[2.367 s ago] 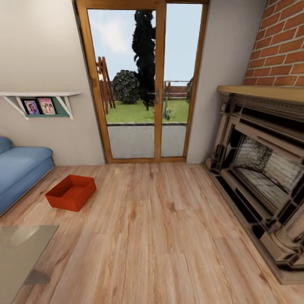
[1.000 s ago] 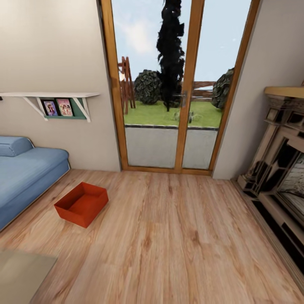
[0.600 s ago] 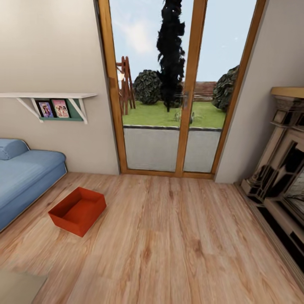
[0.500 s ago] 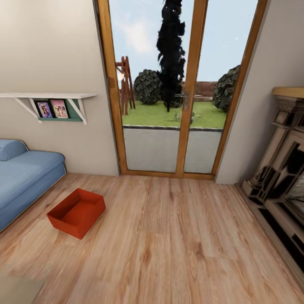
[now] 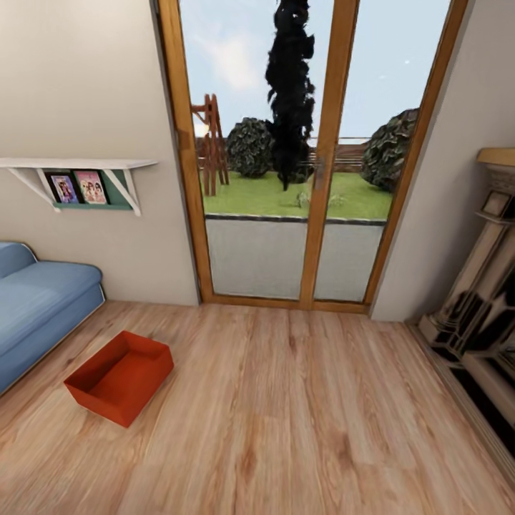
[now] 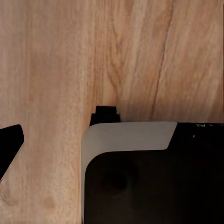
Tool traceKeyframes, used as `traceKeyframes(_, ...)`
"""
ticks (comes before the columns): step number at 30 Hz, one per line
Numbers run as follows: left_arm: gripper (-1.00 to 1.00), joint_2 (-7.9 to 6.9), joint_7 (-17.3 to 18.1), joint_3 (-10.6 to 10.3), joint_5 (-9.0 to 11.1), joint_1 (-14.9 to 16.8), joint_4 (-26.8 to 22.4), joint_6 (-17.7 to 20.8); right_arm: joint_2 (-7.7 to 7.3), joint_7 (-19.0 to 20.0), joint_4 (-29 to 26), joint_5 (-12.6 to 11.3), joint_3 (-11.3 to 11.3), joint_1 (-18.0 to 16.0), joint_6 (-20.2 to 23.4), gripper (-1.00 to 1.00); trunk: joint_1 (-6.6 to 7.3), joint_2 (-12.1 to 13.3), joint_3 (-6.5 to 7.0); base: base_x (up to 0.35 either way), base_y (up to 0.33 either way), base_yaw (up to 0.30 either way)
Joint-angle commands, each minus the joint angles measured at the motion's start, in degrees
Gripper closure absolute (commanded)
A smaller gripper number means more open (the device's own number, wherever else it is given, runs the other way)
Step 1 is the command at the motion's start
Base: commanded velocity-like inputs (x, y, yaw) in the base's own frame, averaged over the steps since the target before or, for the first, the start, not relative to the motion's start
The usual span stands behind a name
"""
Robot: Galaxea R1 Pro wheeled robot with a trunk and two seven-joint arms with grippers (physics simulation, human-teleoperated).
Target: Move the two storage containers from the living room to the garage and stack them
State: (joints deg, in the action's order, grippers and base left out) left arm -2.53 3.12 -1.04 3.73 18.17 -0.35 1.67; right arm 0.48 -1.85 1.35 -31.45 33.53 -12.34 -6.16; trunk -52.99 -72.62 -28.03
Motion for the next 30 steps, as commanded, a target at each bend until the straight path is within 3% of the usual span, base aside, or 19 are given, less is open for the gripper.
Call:
traceKeyframes(1,-1.0,-0.02,0.2,-0.1,0.4,0.0,0.0,0.2,0.05,-0.1,0.1,-0.5,0.5,-0.1,-0.3,-1.0,-0.03,0.0,-0.05,0.321,0.0,0.0)
traceKeyframes(30,-1.0,-0.02,0.2,-0.1,0.4,0.0,0.0,0.2,0.13,-0.1,0.1,-0.4,0.5,-0.1,-0.3,-1.0,-0.03,0.0,-0.05,0.321,0.0,0.0)
